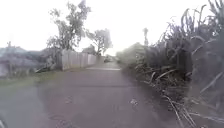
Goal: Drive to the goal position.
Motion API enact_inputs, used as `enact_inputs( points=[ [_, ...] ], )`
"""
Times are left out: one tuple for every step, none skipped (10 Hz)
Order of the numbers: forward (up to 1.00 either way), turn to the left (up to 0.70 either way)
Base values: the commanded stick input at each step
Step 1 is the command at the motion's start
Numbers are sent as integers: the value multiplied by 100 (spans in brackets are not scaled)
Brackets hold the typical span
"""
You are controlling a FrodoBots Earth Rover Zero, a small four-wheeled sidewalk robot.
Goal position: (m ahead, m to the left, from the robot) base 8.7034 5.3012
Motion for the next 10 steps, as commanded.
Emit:
enact_inputs(
  points=[
    [70, 0],
    [70, -2],
    [70, -7],
    [70, -13],
    [70, -14],
    [70, -14],
    [70, -14],
    [70, -14],
    [70, -14],
    [70, -14]
  ],
)
